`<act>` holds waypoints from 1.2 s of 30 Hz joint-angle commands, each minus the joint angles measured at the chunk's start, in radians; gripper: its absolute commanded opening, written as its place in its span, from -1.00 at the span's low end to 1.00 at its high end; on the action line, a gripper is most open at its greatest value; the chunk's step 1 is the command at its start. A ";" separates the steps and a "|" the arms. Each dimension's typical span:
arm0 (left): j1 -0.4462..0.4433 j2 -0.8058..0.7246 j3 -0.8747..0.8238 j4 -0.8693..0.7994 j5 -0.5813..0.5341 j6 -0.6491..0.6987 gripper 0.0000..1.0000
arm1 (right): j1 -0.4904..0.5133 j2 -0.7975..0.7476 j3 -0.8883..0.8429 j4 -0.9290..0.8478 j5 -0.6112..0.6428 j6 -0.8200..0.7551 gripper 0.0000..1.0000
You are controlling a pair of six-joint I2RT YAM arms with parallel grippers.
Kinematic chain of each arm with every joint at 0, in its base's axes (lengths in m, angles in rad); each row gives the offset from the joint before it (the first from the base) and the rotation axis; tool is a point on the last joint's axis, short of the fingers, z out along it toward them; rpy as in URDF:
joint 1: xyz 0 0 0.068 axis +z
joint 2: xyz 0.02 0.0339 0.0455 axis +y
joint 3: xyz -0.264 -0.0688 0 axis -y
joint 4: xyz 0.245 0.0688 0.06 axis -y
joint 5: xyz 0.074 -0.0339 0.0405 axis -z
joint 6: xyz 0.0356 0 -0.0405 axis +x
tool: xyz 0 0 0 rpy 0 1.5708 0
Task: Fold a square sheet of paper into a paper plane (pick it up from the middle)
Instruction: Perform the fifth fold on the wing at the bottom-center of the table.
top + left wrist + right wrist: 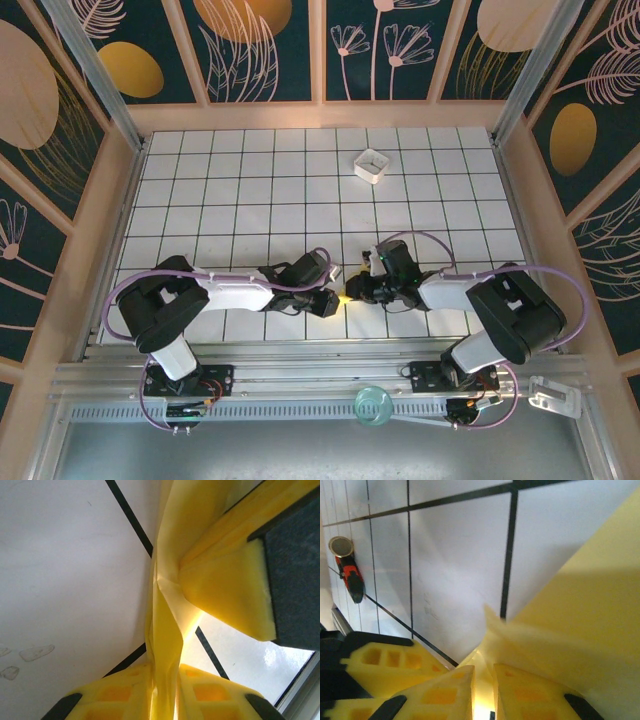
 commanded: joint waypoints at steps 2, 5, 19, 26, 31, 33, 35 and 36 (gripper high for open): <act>0.022 -0.037 -0.013 -0.038 -0.010 -0.016 -0.48 | -0.016 0.019 -0.029 0.003 0.036 -0.032 -0.66; 0.030 -0.077 -0.014 -0.034 -0.024 -0.032 -0.36 | -0.020 0.022 -0.038 0.011 0.035 -0.032 -0.67; -0.002 -0.104 -0.067 0.235 0.219 -0.135 -0.73 | -0.032 0.017 -0.030 0.005 0.035 -0.028 -0.67; 0.018 -0.033 -0.080 0.264 0.158 -0.157 -0.82 | -0.033 0.009 -0.034 0.011 0.029 -0.020 -0.67; 0.028 0.006 -0.071 0.286 0.156 -0.158 -0.84 | -0.033 0.007 -0.035 0.010 0.027 -0.020 -0.67; 0.039 0.012 -0.075 0.296 0.153 -0.162 -0.85 | -0.033 0.006 -0.037 0.009 0.029 -0.020 -0.67; 0.053 0.021 -0.075 0.291 0.147 -0.159 -0.87 | -0.033 0.008 -0.037 0.011 0.027 -0.021 -0.67; 0.056 0.020 -0.073 0.291 0.148 -0.155 -0.87 | -0.033 0.010 -0.037 0.010 0.027 -0.022 -0.67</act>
